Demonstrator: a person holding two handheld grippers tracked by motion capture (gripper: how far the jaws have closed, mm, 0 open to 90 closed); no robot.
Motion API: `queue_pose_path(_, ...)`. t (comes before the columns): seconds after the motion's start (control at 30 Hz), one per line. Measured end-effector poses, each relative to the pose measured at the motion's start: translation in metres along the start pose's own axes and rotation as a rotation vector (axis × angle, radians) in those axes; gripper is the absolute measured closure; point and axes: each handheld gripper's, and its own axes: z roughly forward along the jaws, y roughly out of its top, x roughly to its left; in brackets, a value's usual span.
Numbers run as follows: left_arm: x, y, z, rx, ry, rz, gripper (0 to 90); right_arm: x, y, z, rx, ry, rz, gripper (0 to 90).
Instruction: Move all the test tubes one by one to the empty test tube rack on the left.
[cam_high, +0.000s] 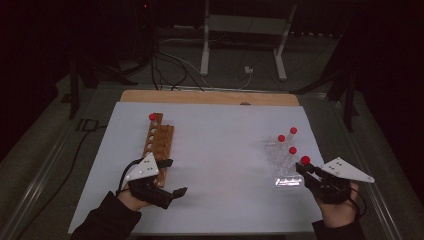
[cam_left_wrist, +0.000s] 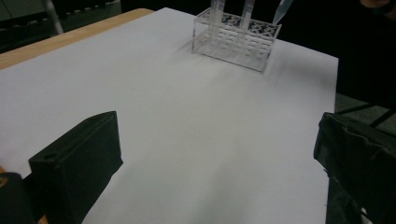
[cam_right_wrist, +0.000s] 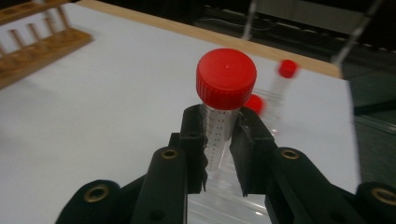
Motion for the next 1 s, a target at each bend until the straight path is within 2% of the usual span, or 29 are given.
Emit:
queue_pose_path(0.13, -0.001, 0.003, 0.003, 0.001, -0.007, 0.002, 1.7, 0.014, 0.003, 0.009, 0.009, 0.058, -0.018, 74.6)
queue_pose_path(0.5, -0.004, 0.007, 0.014, 0.022, -0.042, 0.0, 1.7, 0.05, -0.001, 0.04, 0.079, 0.195, -0.064, 74.6)
queue_pose_path(0.83, -0.011, 0.017, 0.027, 0.039, -0.099, 0.028, 1.8, 0.078, -0.004, 0.057, 0.118, 0.282, -0.113, 74.6)
queue_pose_path(1.0, -0.013, 0.024, 0.032, 0.044, -0.113, 0.043, 1.7, 0.091, -0.005, 0.063, 0.135, 0.32, -0.142, 74.6)
